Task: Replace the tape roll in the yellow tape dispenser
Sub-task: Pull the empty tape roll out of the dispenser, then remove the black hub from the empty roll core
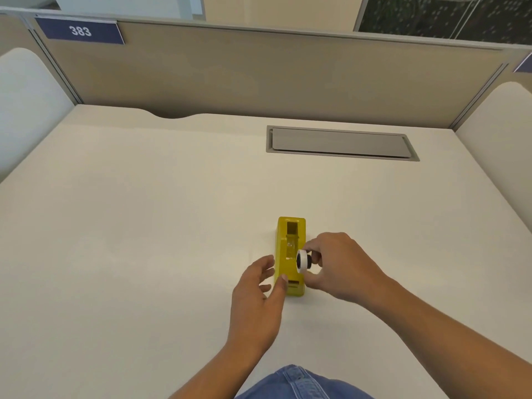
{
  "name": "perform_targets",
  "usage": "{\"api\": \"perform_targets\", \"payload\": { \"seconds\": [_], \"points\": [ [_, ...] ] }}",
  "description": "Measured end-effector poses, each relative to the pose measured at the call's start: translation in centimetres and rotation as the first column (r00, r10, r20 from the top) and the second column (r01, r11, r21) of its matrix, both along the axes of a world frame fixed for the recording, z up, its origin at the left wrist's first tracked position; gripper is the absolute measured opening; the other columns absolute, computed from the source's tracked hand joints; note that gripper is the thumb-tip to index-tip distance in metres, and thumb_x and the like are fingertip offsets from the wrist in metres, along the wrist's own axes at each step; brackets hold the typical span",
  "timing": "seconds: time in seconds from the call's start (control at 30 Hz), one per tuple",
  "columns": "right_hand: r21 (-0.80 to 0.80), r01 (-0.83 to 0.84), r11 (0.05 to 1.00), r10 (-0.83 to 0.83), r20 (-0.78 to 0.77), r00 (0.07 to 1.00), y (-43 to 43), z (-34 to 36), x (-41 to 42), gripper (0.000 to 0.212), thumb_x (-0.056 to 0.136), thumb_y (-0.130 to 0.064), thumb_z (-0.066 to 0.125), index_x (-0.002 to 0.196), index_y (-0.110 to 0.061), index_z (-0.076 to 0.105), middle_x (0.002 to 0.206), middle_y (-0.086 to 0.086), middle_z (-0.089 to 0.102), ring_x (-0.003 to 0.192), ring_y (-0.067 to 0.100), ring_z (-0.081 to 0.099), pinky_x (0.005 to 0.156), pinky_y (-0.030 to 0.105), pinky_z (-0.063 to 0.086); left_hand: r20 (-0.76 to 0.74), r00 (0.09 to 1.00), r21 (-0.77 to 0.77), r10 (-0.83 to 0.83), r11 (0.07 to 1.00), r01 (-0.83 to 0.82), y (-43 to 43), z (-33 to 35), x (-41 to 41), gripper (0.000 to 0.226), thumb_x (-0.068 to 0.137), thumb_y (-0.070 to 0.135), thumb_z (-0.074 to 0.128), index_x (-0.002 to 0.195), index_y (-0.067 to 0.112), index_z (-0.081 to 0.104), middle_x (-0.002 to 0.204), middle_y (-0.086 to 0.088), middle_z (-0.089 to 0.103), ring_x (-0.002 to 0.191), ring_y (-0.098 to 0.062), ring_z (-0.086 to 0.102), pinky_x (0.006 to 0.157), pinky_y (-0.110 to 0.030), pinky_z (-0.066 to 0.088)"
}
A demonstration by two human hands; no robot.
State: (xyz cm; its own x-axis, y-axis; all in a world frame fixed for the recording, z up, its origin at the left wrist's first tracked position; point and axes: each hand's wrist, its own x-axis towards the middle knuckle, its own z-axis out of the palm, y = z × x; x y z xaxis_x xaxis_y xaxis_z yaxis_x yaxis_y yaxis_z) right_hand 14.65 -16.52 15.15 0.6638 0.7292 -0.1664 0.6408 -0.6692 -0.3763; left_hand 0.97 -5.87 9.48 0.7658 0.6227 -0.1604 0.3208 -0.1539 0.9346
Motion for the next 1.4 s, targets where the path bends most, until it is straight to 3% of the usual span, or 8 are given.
{"api": "perform_targets", "payload": {
  "seconds": [0.1,0.27,0.4,0.53,0.77,0.93,1.1,1.4],
  "points": [
    [-0.001,-0.006,1.000,0.006,-0.011,1.000,-0.8,0.4,-1.6,0.017,0.070,-0.035,0.068,0.064,-0.021,0.059,0.059,-0.005,0.051,0.061,0.014,0.050,0.053,0.035,0.045,-0.020,0.998,-0.088,-0.057,0.995,0.055,-0.2,1.0,0.2,0.036,0.090,0.034,0.064,0.124,0.035,0.052,0.108,0.027,0.059,0.092,0.013,0.058,0.063,-0.002,0.046],
    [0.029,-0.027,0.999,0.026,0.015,1.000,-1.1,0.8,-2.9,0.018,0.072,-0.041,0.062,0.072,-0.023,0.060,0.067,-0.006,0.053,0.064,0.013,0.051,0.053,0.032,0.045,0.013,0.998,-0.232,-0.065,0.970,0.066,-0.5,2.0,0.4,0.037,0.082,0.039,0.073,0.116,0.031,0.062,0.101,0.015,0.071,0.088,0.002,0.067,0.082,-0.027,0.058],
    [0.068,0.030,0.997,-0.029,-0.011,1.000,-1.6,0.9,-3.3,0.031,0.068,-0.047,0.062,0.095,-0.033,0.067,0.085,-0.012,0.056,0.074,0.008,0.054,0.060,0.029,0.050,0.032,0.998,-0.251,-0.050,0.966,0.057,-0.5,2.0,0.3,0.026,0.076,0.039,0.079,0.097,0.041,0.063,0.092,0.013,0.072,0.083,-0.001,0.069,0.077,-0.026,0.058],
    [0.177,0.120,0.977,-0.090,-0.170,0.981,-2.3,0.7,-3.6,0.036,0.067,-0.043,0.070,0.101,-0.035,0.067,0.094,-0.016,0.061,0.077,0.002,0.064,0.066,0.027,0.056,0.072,0.997,-0.336,-0.026,0.941,0.049,-0.7,2.1,0.1,0.019,0.076,0.033,0.080,0.091,0.036,0.069,0.084,0.012,0.075,0.079,-0.004,0.071,0.069,-0.020,0.057],
    [0.397,0.303,0.866,-0.099,-0.458,0.884,-3.3,-0.3,-4.3,0.039,0.074,-0.025,0.077,0.109,-0.037,0.067,0.097,-0.026,0.066,0.074,0.008,0.071,0.057,0.018,0.054,0.104,0.994,-0.363,-0.037,0.929,0.073,-1.2,2.9,-0.1,0.010,0.081,0.030,0.076,0.088,0.035,0.071,0.082,0.014,0.076,0.080,-0.006,0.072,0.062,-0.015,0.054],
    [0.449,0.374,0.812,-0.098,-0.526,0.845,-3.6,-0.5,-4.3,0.033,0.074,-0.028,0.081,0.105,-0.036,0.070,0.099,-0.019,0.071,0.076,0.011,0.072,0.060,0.021,0.055,0.112,0.993,-0.379,-0.040,0.922,0.080,-1.4,3.4,0.0,0.010,0.086,0.037,0.068,0.093,0.032,0.074,0.086,0.013,0.076,0.084,-0.007,0.071,0.062,-0.013,0.053],
    [0.486,0.442,0.754,-0.138,-0.541,0.829,-3.8,-0.8,-4.8,0.041,0.071,-0.023,0.084,0.107,-0.032,0.067,0.095,-0.016,0.073,0.076,0.011,0.070,0.061,0.021,0.055,0.092,0.996,-0.408,-0.012,0.912,0.049,-1.2,3.4,0.0,0.015,0.090,0.024,0.066,0.103,0.025,0.073,0.094,0.007,0.076,0.089,-0.011,0.071,0.072,-0.021,0.058],
    [0.524,0.482,0.702,-0.158,-0.545,0.823,-3.9,-1.2,-5.4,0.026,0.071,-0.020,0.085,0.078,-0.028,0.061,0.087,-0.004,0.075,0.077,0.014,0.071,0.061,0.027,0.057,0.083,0.995,-0.364,-0.057,0.928,0.084,-1.0,3.7,-0.1,0.015,0.090,0.025,0.066,0.099,0.028,0.077,0.091,0.012,0.077,0.088,-0.007,0.070,0.073,-0.019,0.056]
  ]
}}
